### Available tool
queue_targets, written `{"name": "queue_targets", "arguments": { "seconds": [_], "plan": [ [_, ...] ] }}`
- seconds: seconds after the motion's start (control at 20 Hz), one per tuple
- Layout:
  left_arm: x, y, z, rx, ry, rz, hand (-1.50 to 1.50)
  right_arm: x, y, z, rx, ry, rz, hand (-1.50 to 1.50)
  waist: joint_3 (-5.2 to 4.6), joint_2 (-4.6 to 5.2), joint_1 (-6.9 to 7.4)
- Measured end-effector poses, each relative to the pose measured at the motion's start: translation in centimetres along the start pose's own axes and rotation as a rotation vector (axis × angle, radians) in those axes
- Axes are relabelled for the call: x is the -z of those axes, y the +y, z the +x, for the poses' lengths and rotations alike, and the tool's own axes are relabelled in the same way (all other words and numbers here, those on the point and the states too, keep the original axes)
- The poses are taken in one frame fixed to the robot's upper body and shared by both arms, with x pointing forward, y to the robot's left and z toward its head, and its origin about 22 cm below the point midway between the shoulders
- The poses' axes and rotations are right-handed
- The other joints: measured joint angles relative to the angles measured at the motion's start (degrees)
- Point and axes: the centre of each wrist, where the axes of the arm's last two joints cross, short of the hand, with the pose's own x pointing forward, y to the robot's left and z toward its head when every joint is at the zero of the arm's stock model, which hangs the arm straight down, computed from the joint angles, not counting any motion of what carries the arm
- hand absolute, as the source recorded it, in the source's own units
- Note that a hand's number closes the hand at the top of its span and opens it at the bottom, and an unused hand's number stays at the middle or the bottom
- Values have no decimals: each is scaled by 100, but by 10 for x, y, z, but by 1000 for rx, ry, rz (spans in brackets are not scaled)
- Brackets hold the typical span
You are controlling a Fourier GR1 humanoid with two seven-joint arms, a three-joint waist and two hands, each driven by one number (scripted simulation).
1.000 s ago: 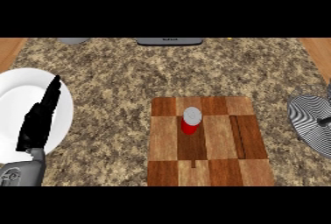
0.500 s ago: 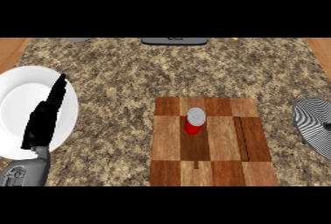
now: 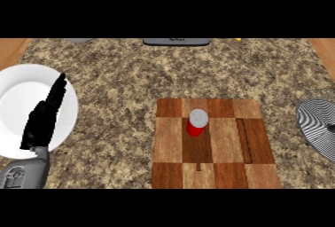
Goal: Pick the bell pepper from the cutting board and place it in the tiered basket
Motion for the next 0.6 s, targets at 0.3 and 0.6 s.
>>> {"name": "queue_targets", "arguments": {
  "seconds": [0.3, 0.6],
  "plan": [
    [-5, 1, -5, -3, 4, -3, 0, 8, 23, -21, 74, -9, 98, 150, -2, -5, -11],
    [1, -1, -3, 1, -1, 2, 0, 5, 40, -42, 204, 62, 210, -150, -77, -44, -6]
  ]
}}
